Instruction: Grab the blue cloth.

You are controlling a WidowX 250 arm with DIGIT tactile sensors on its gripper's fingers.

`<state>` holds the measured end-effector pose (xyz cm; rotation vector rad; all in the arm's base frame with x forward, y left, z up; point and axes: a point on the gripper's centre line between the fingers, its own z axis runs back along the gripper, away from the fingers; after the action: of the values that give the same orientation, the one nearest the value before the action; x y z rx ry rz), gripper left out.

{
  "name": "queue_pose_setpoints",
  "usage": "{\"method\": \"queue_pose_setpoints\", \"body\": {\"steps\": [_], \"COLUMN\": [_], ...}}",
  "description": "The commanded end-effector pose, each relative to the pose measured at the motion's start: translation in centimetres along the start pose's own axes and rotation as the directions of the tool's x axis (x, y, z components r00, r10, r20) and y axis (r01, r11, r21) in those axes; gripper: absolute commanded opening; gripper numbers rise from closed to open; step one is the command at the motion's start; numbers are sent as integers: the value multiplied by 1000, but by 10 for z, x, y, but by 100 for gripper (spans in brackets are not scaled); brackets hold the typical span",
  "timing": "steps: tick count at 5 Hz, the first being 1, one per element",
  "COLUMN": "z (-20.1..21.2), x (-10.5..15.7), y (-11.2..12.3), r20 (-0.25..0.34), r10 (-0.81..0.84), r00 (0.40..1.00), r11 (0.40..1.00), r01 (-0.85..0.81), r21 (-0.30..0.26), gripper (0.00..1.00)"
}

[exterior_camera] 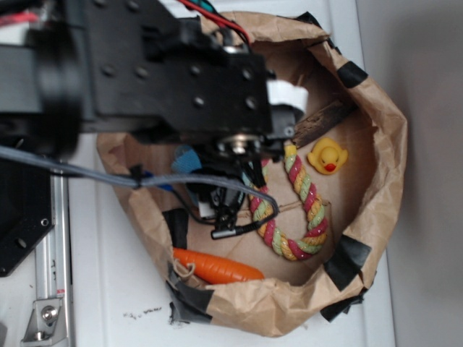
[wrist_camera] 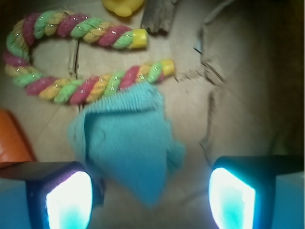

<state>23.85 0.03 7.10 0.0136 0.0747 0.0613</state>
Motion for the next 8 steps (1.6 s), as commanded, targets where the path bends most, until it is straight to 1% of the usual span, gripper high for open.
{"method": "queue_pose_setpoints", "body": {"steps": [1,2,3,4,5,6,7,8], "z": [-36,-56,-58,-53,-51,-54,-58,-52], "x": [25,25,19,19,22,23,19,14], "y": [-34,-36,-19,-3,9,14,8,5], "r20": [27,-28,-24,-1,1,-6,-10,4], "r10": [-106,-138,-116,-82,-71,-62,-79,-86], "r00": [994,990,993,997,997,998,997,996], "r11": [994,986,992,997,996,996,994,993], "r01": [107,135,114,82,71,62,80,86], "r21": [-33,-102,-57,5,46,69,74,80], "gripper": [100,100,86,0,0,0,0,0]}}
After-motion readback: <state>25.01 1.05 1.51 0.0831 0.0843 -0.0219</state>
